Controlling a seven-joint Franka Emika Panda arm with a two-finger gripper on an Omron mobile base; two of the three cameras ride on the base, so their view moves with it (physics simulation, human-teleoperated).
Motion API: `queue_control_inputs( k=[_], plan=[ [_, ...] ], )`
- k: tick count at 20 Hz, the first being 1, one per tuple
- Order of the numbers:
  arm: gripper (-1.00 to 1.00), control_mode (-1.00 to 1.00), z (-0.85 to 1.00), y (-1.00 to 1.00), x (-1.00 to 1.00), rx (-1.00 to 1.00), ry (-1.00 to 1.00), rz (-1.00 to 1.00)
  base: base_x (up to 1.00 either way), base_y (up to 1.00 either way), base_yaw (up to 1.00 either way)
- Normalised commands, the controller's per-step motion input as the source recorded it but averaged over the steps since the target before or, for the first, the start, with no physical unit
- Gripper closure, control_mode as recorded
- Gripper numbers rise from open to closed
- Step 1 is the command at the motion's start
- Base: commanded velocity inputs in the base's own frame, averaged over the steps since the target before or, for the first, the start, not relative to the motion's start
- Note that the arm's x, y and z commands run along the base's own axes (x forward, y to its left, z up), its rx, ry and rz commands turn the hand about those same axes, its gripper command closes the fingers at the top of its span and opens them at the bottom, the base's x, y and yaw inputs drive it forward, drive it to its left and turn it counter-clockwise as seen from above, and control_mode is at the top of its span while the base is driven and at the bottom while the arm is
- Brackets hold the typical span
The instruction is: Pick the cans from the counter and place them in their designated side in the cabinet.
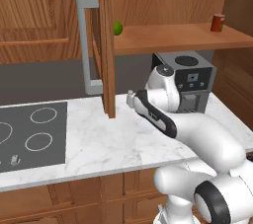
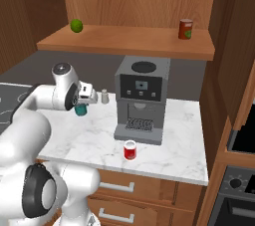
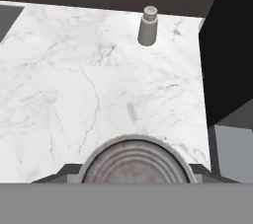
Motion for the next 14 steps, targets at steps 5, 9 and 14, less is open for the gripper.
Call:
queue_control_inputs(
  k=[5,9,14],
  plan=[
    [1.0,-1.0,0.36,-0.03,-0.27,0.0,-0.09,0.0,0.0,0.0,0.0],
    [1.0,-1.0,0.38,-0.01,-0.26,0.0,-0.1,0.0,0.0,0.0,0.0],
    [1.0,-1.0,0.38,-0.01,-0.27,0.0,-0.1,0.0,0.0,0.0,0.0]
  ],
)
